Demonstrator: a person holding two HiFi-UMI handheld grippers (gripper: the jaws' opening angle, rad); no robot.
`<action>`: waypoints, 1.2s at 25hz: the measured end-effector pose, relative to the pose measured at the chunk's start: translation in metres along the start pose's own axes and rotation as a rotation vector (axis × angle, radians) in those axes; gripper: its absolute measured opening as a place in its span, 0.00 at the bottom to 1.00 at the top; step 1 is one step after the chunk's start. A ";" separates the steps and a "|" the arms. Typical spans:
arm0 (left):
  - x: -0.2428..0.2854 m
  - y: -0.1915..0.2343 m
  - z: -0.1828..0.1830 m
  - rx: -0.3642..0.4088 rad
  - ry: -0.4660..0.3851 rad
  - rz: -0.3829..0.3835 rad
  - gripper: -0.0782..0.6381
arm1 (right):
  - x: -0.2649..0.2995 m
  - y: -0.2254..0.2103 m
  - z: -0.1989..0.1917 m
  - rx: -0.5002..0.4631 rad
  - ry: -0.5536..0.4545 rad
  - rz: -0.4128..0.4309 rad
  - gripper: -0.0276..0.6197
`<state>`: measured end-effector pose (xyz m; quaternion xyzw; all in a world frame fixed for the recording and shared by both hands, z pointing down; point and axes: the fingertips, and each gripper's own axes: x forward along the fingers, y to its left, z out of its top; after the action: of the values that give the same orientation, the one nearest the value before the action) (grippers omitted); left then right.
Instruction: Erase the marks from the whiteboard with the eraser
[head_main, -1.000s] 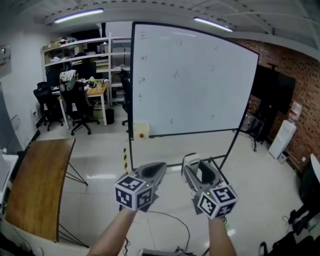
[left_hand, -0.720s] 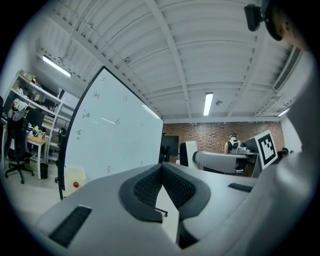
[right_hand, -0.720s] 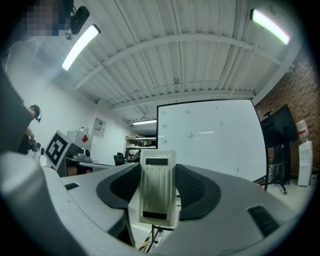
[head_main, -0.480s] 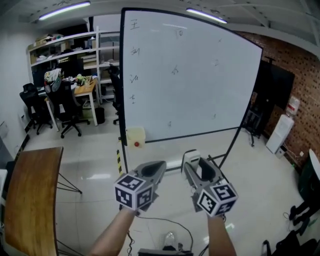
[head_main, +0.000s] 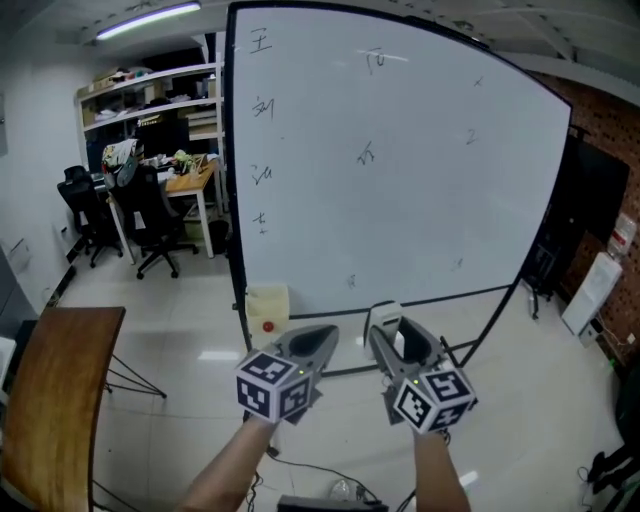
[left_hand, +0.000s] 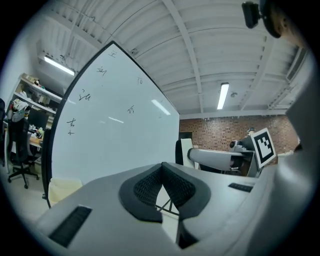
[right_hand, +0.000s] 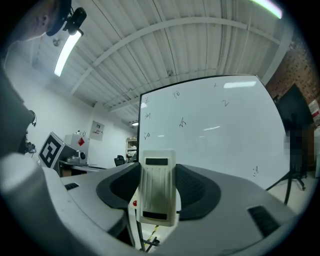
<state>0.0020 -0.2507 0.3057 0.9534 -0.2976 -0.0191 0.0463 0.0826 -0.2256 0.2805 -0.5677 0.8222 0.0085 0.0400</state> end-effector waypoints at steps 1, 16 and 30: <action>0.015 0.006 0.003 0.004 -0.002 0.010 0.11 | 0.011 -0.013 0.002 -0.002 -0.002 0.011 0.40; 0.139 0.083 0.006 0.002 0.025 0.131 0.11 | 0.112 -0.121 -0.010 0.027 0.024 0.070 0.40; 0.174 0.157 -0.055 -0.046 0.125 0.177 0.11 | 0.196 -0.145 -0.097 0.114 0.115 -0.016 0.40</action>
<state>0.0597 -0.4737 0.3741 0.9213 -0.3769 0.0375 0.0883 0.1435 -0.4661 0.3674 -0.5707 0.8177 -0.0711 0.0249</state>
